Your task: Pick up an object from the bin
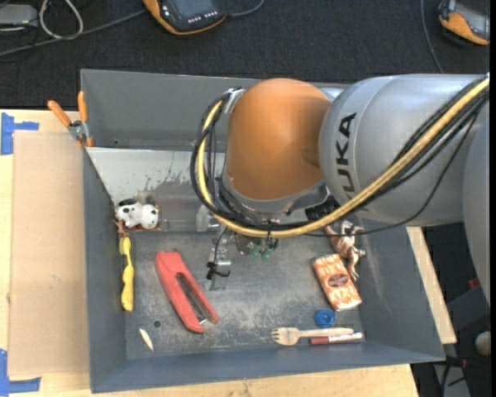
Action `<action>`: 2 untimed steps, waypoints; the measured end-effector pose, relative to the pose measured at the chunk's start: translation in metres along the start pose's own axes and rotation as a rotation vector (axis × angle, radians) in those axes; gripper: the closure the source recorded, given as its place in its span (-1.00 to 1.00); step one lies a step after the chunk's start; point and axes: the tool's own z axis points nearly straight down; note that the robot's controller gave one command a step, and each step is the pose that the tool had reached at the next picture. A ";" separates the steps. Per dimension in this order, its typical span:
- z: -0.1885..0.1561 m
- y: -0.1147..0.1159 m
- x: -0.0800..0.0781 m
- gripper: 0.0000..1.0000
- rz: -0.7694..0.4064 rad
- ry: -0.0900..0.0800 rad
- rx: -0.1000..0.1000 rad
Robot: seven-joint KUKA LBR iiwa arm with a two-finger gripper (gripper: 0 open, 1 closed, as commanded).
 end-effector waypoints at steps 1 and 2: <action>-0.004 -0.002 -0.001 -1.00 0.006 -0.008 -0.001; 0.049 -0.018 0.049 -1.00 0.064 0.004 0.001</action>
Offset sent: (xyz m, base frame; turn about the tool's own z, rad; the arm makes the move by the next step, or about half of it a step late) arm -0.0476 -0.0173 -0.0452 0.0639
